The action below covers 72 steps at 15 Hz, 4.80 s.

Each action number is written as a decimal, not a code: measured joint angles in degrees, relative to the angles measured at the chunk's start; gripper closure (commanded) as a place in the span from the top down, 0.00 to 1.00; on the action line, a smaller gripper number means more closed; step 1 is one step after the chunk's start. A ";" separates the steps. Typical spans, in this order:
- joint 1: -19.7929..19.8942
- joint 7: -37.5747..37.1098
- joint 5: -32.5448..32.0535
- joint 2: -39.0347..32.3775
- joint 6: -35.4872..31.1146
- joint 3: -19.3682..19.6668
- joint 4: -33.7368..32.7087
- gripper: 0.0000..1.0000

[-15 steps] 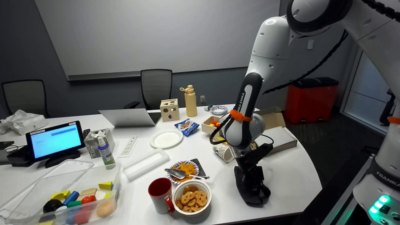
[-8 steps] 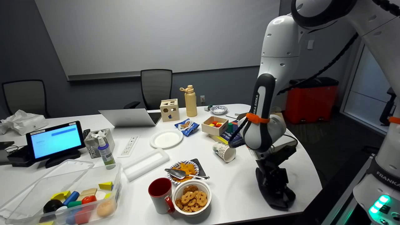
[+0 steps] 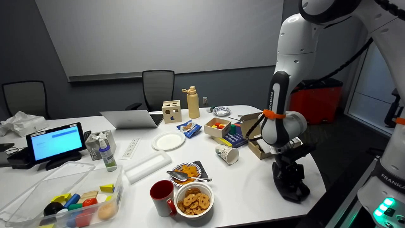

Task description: Use the dark grey towel to wipe the table.

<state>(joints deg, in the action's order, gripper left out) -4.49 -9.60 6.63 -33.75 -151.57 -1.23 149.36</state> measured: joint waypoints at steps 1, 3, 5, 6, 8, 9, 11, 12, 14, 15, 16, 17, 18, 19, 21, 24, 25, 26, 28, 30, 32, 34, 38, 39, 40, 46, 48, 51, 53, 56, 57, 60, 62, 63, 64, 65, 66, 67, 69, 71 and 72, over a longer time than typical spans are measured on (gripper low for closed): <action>0.87 0.42 0.00 0.06 -0.28 0.04 -0.09 0.03; 1.87 1.46 0.00 0.05 -0.37 -0.11 -0.82 0.03; 1.96 2.22 -0.04 -0.06 -0.36 -0.84 -2.41 0.03; 1.83 2.31 -0.14 -0.21 -0.34 -1.52 -3.62 0.03; 0.74 2.32 -0.30 -0.78 -0.24 -3.04 -6.75 0.03; -0.01 2.33 -0.40 -1.25 -0.05 -3.82 -8.57 0.03; -2.11 2.33 -0.75 -2.56 1.17 -5.06 -12.75 0.03; -3.17 2.36 -1.06 -3.26 2.29 -5.50 -14.75 0.03; -4.81 3.11 -1.60 -4.83 5.48 -6.34 -18.71 0.03; -5.39 3.73 -1.79 -5.56 7.16 -6.75 -20.37 0.03; -5.83 4.44 -1.96 -6.25 8.88 -7.18 -21.88 0.03; -6.16 5.25 -2.19 -6.93 10.47 -7.63 -23.20 0.03; -6.47 6.14 -2.43 -7.52 11.99 -8.09 -24.29 0.03; -6.83 6.88 -2.70 -8.01 13.37 -8.56 -25.09 0.03; -7.66 8.08 -3.26 -8.64 15.02 -9.47 -25.78 0.03; -8.93 8.85 -3.39 -9.05 16.43 -10.61 -25.46 0.03; -9.35 8.76 -3.38 -9.01 16.62 -10.69 -25.06 0.03; -9.65 8.34 -3.36 -8.91 16.70 -10.68 -24.61 0.03; -9.86 6.68 -3.18 -8.49 16.70 -10.43 -23.26 0.03; -9.83 4.79 -2.77 -7.79 16.55 -9.73 -21.02 0.03; -9.60 3.04 -2.24 -6.71 15.59 -8.62 -17.72 0.03; -9.16 1.60 -1.73 -5.34 13.56 -7.21 -13.93 0.03; -7.09 0.57 -1.30 -2.58 7.86 -3.78 -6.45 0.03; -6.24 0.56 -1.24 -2.01 6.44 -2.98 -4.87 0.03; -5.28 0.57 -1.23 -1.52 5.04 -2.16 -3.49 0.03; 0.39 1.81 -1.20 -0.15 0.28 -0.57 -0.54 0.03; 1.77 3.05 -1.19 -0.13 -0.06 -1.36 -1.19 0.03; 2.14 4.28 -1.21 -0.48 0.00 -3.16 -4.08 0.03; 1.40 4.38 -1.29 -1.15 0.52 -4.63 -7.07 0.03; -1.02 4.54 -1.53 -2.85 2.61 -6.67 -12.48 0.03; -2.06 4.56 -1.64 -3.48 3.70 -7.19 -14.21 0.03; -5.52 4.14 -1.97 -4.91 7.23 -7.36 -18.15 0.03; -7.41 3.12 -2.38 -4.92 7.42 -6.98 -18.58 0.03; -8.42 2.28 -2.86 -4.78 7.13 -6.69 -18.50 0.03; -9.51 1.31 -3.49 -4.53 6.49 -6.42 -18.21 0.03; -10.69 0.24 -4.12 -4.19 5.44 -6.16 -17.75 0.03; -12.05 -0.98 -4.87 -3.61 4.17 -5.88 -17.03 0.03; -13.57 -2.57 -5.75 -2.81 2.80 -5.54 -16.12 0.03; -17.53 -7.02 -7.88 -0.19 -0.30 -4.21 -13.55 0.03; -22.69 -13.29 -10.56 3.66 -3.13 -1.72 -10.44 0.03; -25.42 -16.72 -12.15 5.85 -3.91 -0.13 -8.97 0.03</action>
<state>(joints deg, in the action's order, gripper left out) -29.91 -26.33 -5.52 -27.90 -155.48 -1.36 140.39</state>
